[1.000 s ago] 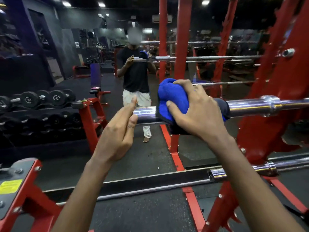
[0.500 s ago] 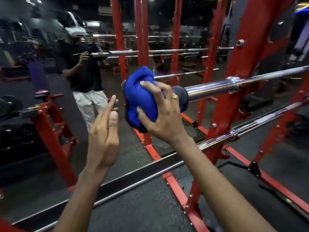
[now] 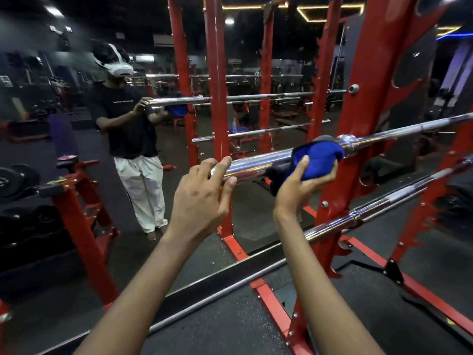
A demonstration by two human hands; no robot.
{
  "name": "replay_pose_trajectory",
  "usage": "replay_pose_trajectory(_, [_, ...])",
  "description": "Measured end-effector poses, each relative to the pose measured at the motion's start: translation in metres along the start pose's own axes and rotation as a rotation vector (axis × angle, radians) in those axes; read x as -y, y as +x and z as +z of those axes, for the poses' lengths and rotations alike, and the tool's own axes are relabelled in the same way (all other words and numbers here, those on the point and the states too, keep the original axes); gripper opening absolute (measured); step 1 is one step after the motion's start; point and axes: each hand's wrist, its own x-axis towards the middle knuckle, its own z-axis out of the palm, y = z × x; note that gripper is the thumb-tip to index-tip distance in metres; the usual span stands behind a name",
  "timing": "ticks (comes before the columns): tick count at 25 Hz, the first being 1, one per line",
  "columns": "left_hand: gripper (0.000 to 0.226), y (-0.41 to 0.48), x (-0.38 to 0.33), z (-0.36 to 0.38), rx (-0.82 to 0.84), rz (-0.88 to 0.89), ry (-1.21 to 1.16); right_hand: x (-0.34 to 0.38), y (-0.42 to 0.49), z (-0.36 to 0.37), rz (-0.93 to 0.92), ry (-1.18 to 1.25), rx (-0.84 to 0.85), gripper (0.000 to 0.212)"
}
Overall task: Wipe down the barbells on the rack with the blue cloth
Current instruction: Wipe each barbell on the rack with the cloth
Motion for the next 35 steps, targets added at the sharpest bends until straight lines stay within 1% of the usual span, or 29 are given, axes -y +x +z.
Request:
replay_pose_trajectory(1, [0.05, 0.004, -0.001, 0.002, -0.035, -0.005, 0.089, 0.003, 0.005, 0.001, -0.036, -0.029, -0.007, 0.066])
replay_pose_trajectory(2, [0.051, 0.009, -0.003, 0.0, -0.039, -0.009, 0.171, 0.005, 0.012, -0.001, -0.119, -0.088, 0.029, 0.064])
replay_pose_trajectory(3, [0.055, 0.015, -0.005, -0.004, -0.018, -0.029, 0.211, 0.007, 0.021, -0.005, -0.211, -0.156, 0.088, 0.062])
replay_pose_trajectory(4, [0.061, 0.025, -0.003, -0.006, 0.052, -0.091, 0.187, 0.009, 0.032, -0.01, -0.292, -0.219, 0.163, 0.06])
replay_pose_trajectory(5, [0.068, 0.038, 0.0, -0.008, 0.167, -0.204, 0.099, 0.01, 0.045, -0.013, -0.349, -0.276, 0.238, 0.059])
replay_pose_trajectory(7, [0.079, 0.062, 0.009, -0.015, 0.486, -0.518, -0.19, 0.01, 0.077, -0.017, -0.416, -0.379, 0.342, 0.059])
replay_pose_trajectory(8, [0.08, 0.07, 0.011, -0.021, 0.624, -0.64, -0.364, 0.009, 0.091, -0.017, -0.413, -0.423, 0.366, 0.059])
replay_pose_trajectory(9, [0.075, 0.073, 0.012, -0.023, 0.678, -0.695, -0.484, 0.009, 0.101, -0.017, -0.398, -0.458, 0.38, 0.059])
replay_pose_trajectory(10, [0.069, 0.071, 0.012, -0.023, 0.663, -0.684, -0.505, 0.01, 0.107, -0.017, -0.379, -0.484, 0.381, 0.059])
replay_pose_trajectory(11, [0.064, 0.064, 0.012, -0.02, 0.576, -0.609, -0.472, 0.011, 0.107, -0.016, -0.367, -0.507, 0.365, 0.059])
replay_pose_trajectory(13, [0.049, 0.038, 0.007, -0.013, 0.236, -0.414, -0.465, 0.016, 0.087, -0.013, -0.392, -0.525, 0.347, 0.056])
replay_pose_trajectory(14, [0.041, 0.024, 0.003, -0.01, 0.076, -0.303, -0.482, 0.019, 0.068, -0.011, -0.436, -0.518, 0.371, 0.055])
replay_pose_trajectory(15, [0.037, 0.013, 0.002, -0.007, -0.023, -0.204, -0.478, 0.022, 0.047, -0.008, -0.499, -0.501, 0.422, 0.054])
replay_pose_trajectory(16, [0.037, 0.007, 0.002, -0.001, -0.064, -0.156, -0.461, 0.025, 0.028, -0.007, -0.575, -0.464, 0.497, 0.055])
replay_pose_trajectory(18, [0.041, 0.0, 0.005, 0.006, -0.058, -0.142, -0.42, 0.025, 0.013, -0.008, -0.706, -0.384, 0.66, 0.055])
replay_pose_trajectory(19, [0.042, 0.0, 0.006, 0.007, -0.047, -0.147, -0.4, 0.022, 0.022, -0.01, -0.753, -0.37, 0.708, 0.056])
replay_pose_trajectory(20, [0.043, 0.001, 0.008, 0.006, -0.037, -0.144, -0.383, 0.018, 0.039, -0.011, -0.764, -0.377, 0.703, 0.055])
replay_pose_trajectory(21, [0.044, 0.002, 0.01, 0.005, -0.021, -0.133, -0.375, 0.011, 0.061, -0.012, -0.72, -0.395, 0.641, 0.053])
replay_pose_trajectory(23, [0.045, 0.002, 0.011, 0.0, 0.009, -0.123, -0.383, 0.001, 0.11, -0.015, -0.545, -0.432, 0.454, 0.049])
replay_pose_trajectory(24, [0.044, 0.003, 0.011, -0.002, 0.021, -0.125, -0.39, 0.0, 0.129, -0.018, -0.459, -0.449, 0.395, 0.05])
replay_pose_trajectory(25, [0.042, 0.003, 0.01, -0.004, 0.026, -0.136, -0.38, -0.001, 0.142, -0.019, -0.402, -0.468, 0.372, 0.051])
replay_pose_trajectory(27, [0.037, 0.006, 0.003, -0.006, 0.002, -0.161, -0.293, 0.0, 0.143, -0.017, -0.359, -0.514, 0.375, 0.054])
replay_pose_trajectory(30, [0.034, 0.017, -0.01, -0.011, 0.0, -0.239, -0.166, 0.009, 0.101, -0.009, -0.406, -0.518, 0.393, 0.053])
replay_pose_trajectory(32, [0.038, 0.027, -0.015, -0.017, 0.087, -0.366, -0.183, 0.016, 0.054, -0.007, -0.499, -0.449, 0.454, 0.053])
replay_pose_trajectory(33, [0.039, 0.036, -0.011, -0.018, 0.173, -0.469, -0.206, 0.021, 0.032, -0.007, -0.55, -0.406, 0.508, 0.054])
replay_pose_trajectory(35, [0.028, 0.052, 0.004, -0.016, 0.41, -0.622, -0.251, 0.025, 0.0, -0.01, -0.66, -0.321, 0.647, 0.057])
